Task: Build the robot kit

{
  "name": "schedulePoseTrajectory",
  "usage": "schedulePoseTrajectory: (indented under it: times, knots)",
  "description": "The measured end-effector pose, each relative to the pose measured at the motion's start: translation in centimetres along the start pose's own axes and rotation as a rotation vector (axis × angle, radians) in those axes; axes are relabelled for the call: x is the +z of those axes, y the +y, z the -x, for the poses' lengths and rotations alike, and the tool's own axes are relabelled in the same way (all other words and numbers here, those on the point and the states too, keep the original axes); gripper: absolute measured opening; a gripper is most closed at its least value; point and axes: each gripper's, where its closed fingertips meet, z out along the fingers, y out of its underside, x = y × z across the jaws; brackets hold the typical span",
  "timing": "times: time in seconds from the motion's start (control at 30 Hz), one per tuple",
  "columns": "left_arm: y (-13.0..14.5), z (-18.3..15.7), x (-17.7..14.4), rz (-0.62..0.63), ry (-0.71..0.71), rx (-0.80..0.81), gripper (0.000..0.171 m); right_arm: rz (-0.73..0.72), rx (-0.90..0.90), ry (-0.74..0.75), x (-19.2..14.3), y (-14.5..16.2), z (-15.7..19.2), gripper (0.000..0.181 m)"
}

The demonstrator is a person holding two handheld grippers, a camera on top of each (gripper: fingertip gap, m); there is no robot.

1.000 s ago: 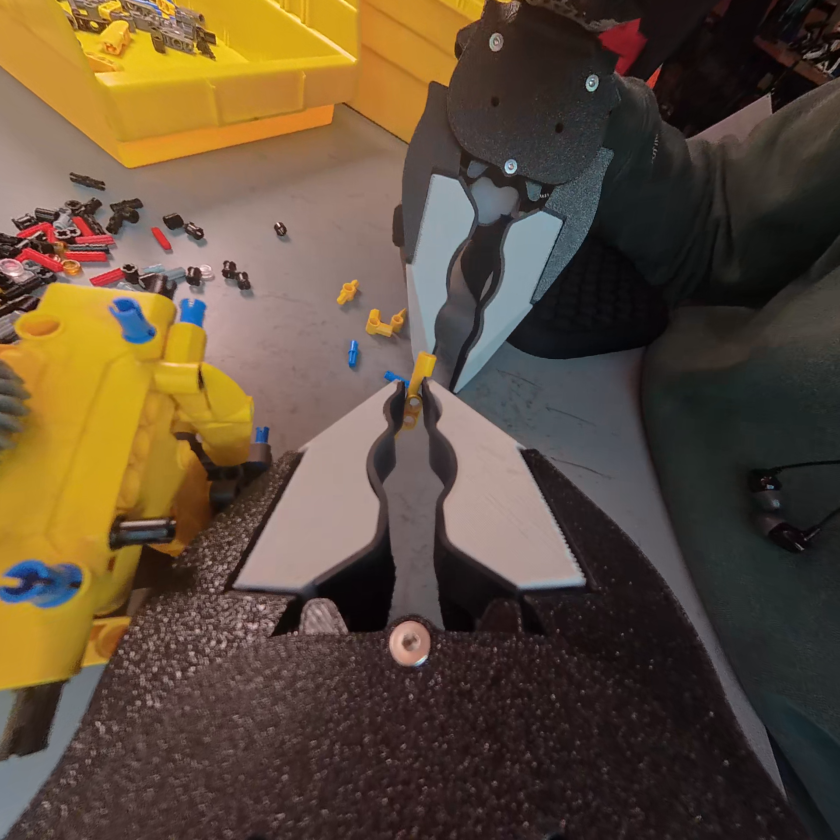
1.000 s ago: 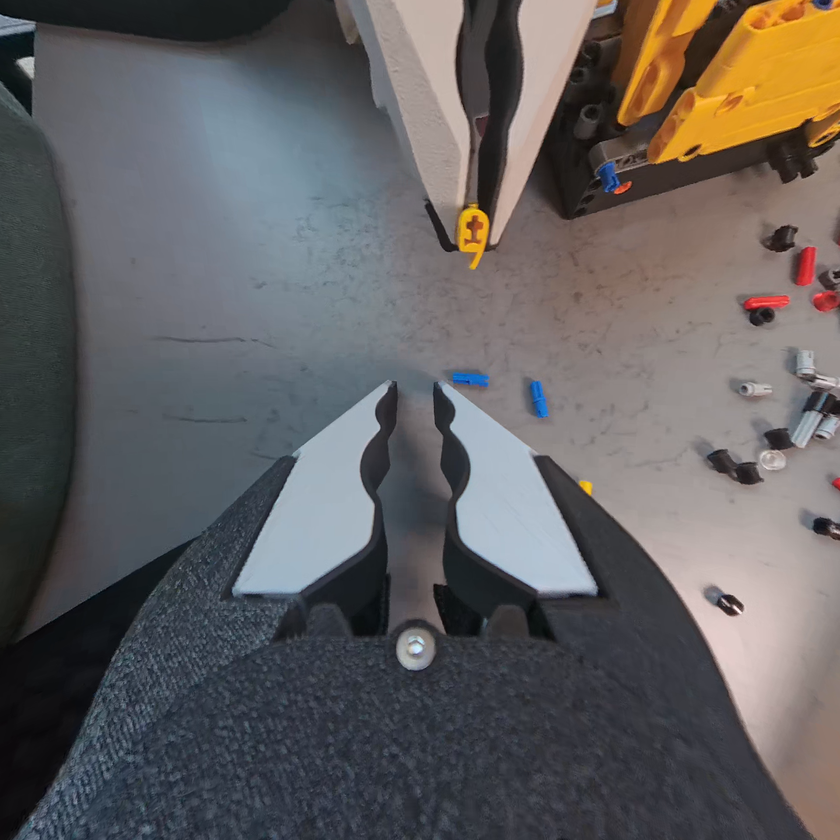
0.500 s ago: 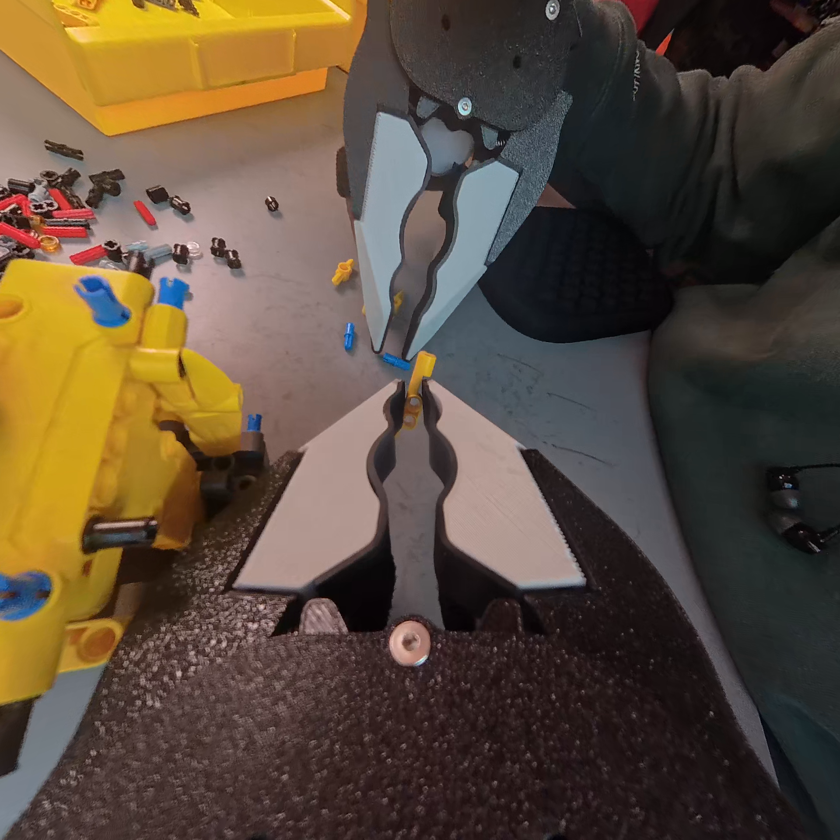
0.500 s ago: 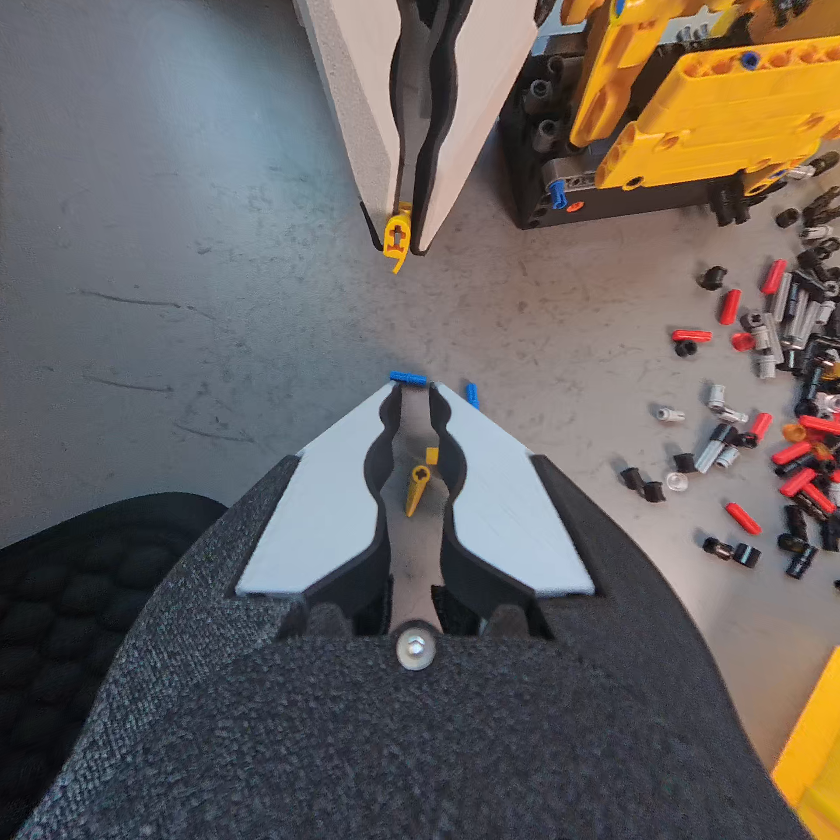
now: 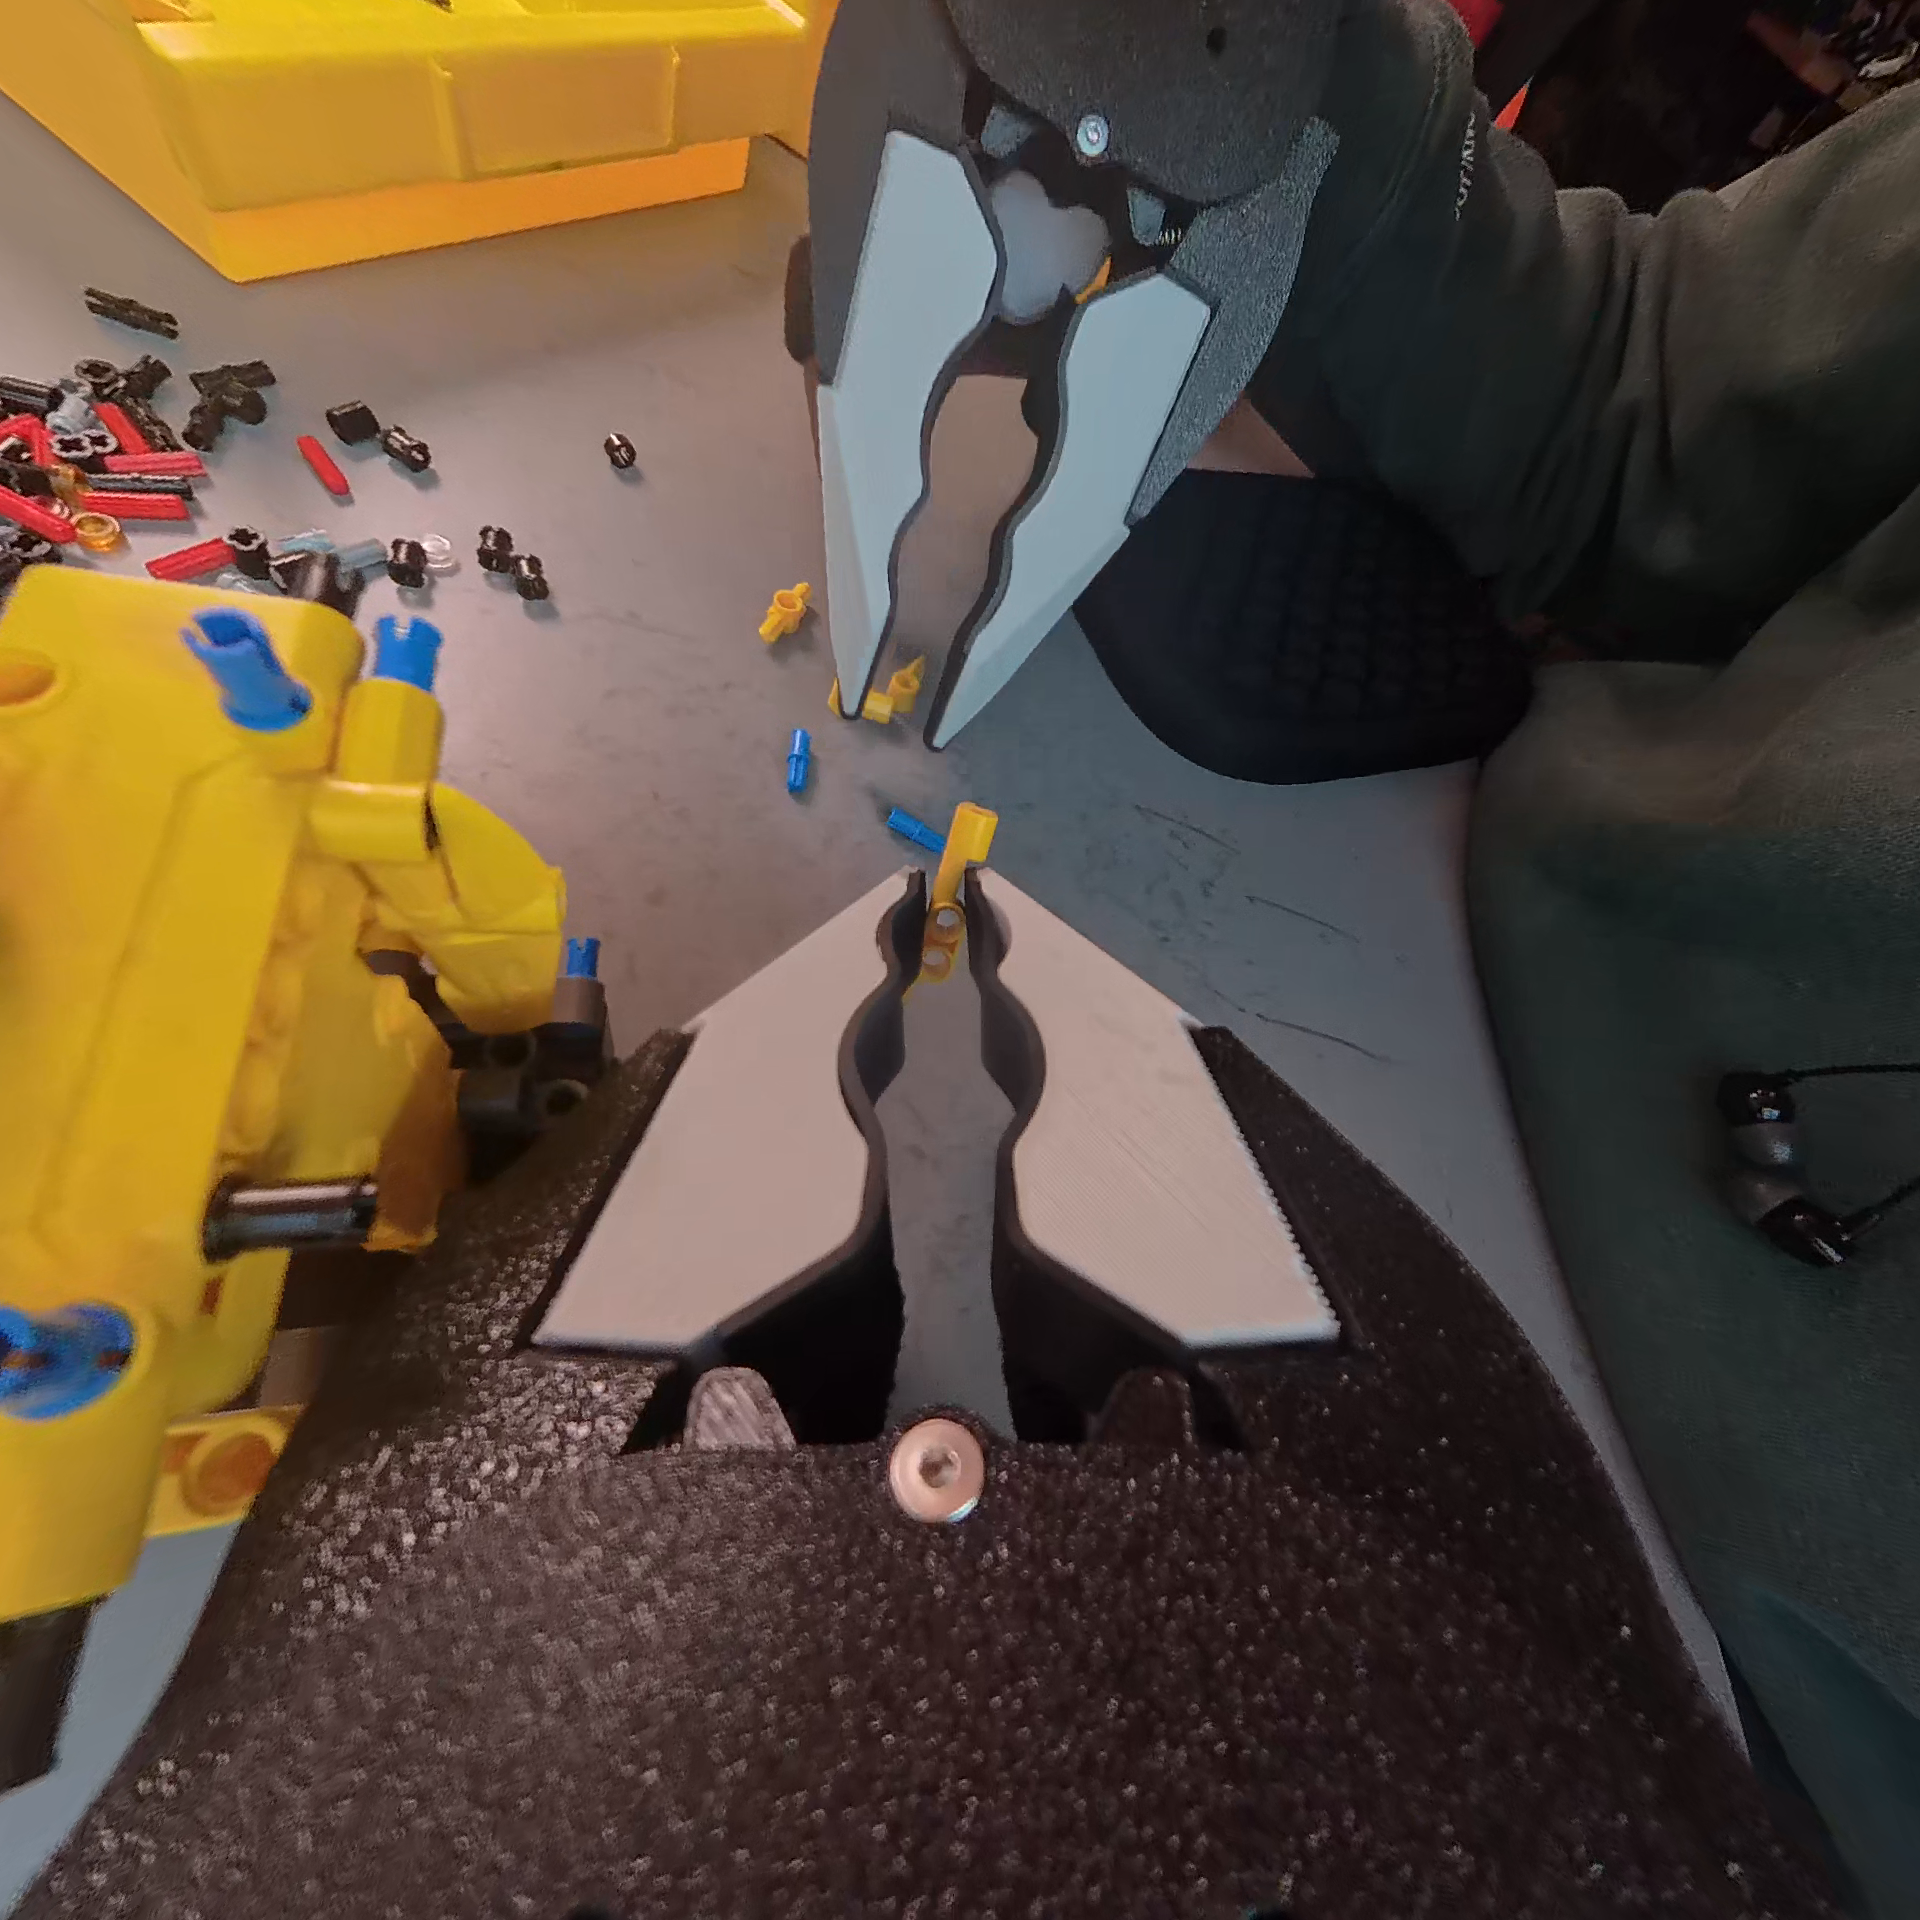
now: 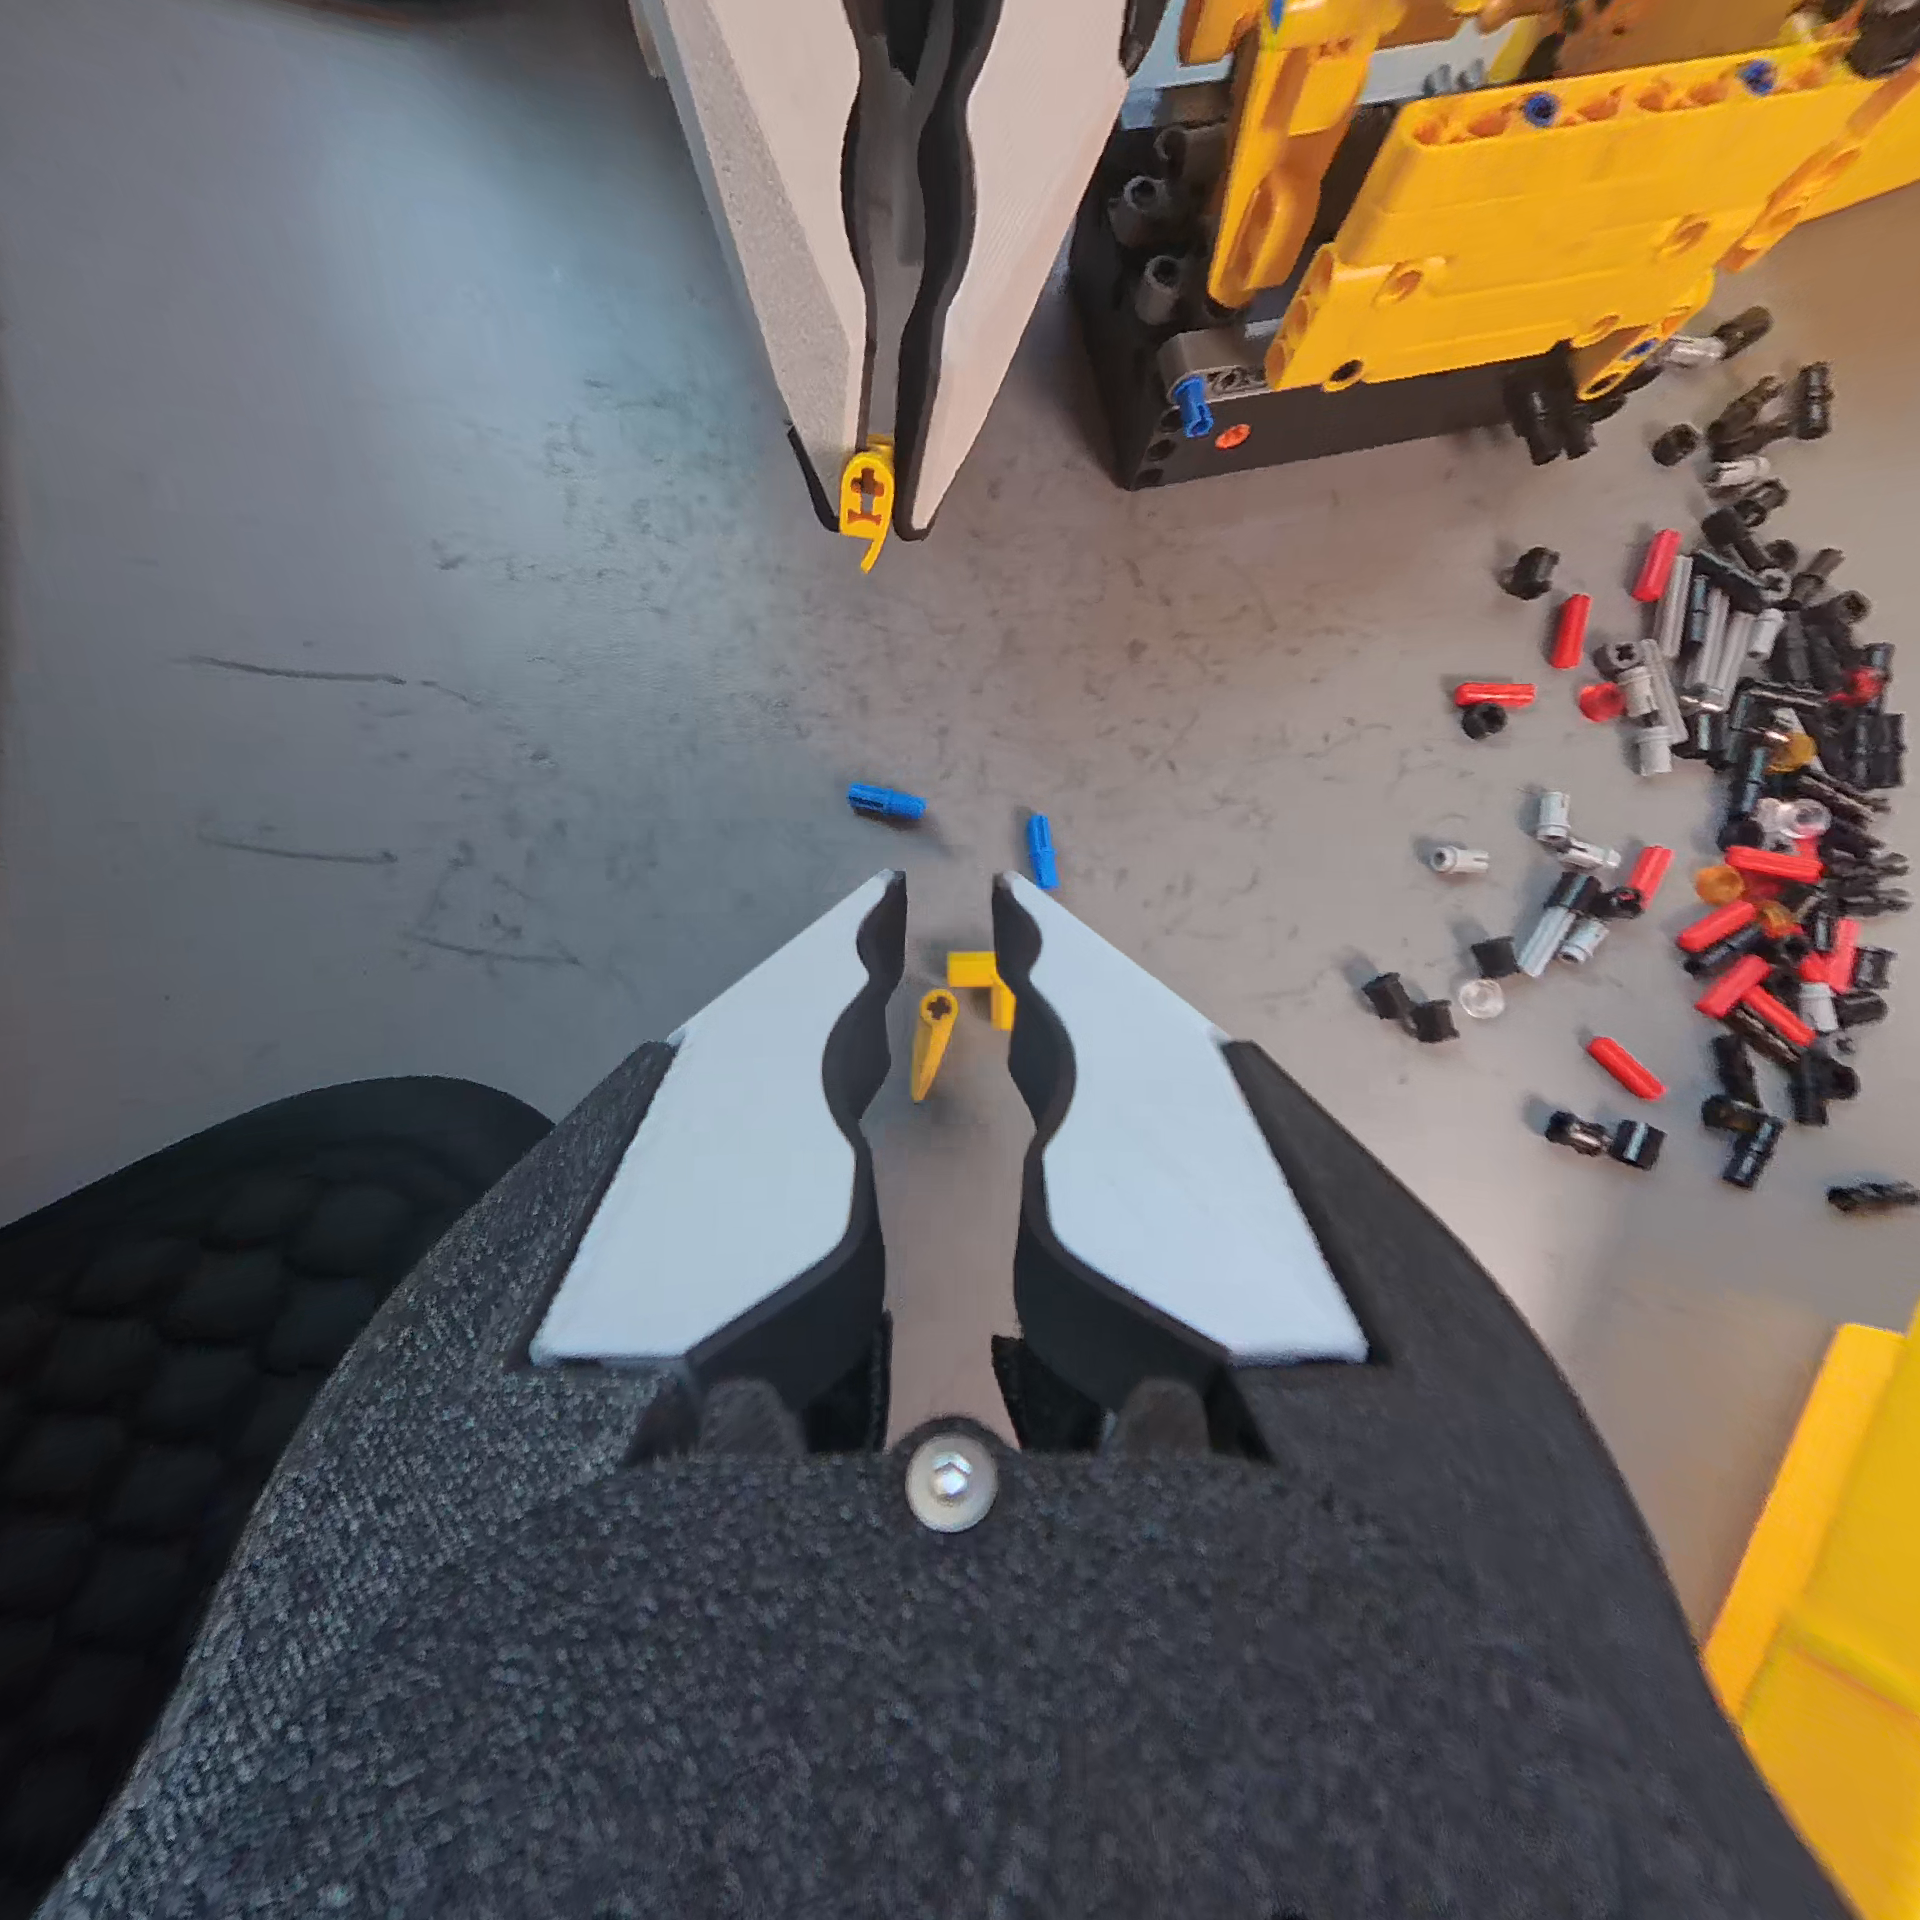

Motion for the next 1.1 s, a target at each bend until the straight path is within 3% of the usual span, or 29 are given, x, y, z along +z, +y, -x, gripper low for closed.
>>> schedulePoseTrajectory:
  times: [0.27,0.63,0.87,1.1]
  knots:
    - [0.0,0.2,-0.1,-0.004,0.001,-0.014,0.006,0.028,0.07,0.048,-1.3,2.2,-1.2,0.02]
    - [-0.2,0.3,-0.2,-0.015,0.01,-0.034,0.006,0.045,0.103,0.088,-1.5,3.3,-2.2,0.004]
    - [-0.1,0.2,-0.1,-0.011,0.011,-0.028,0.006,-0.005,0.122,0.147,-2.6,2.9,-3.4,0.01]
    - [-0.1,0.2,-0.1,-0.011,0.013,-0.03,0.006,0.028,0.142,0.153,-1.6,3.9,-3.9,0.016]
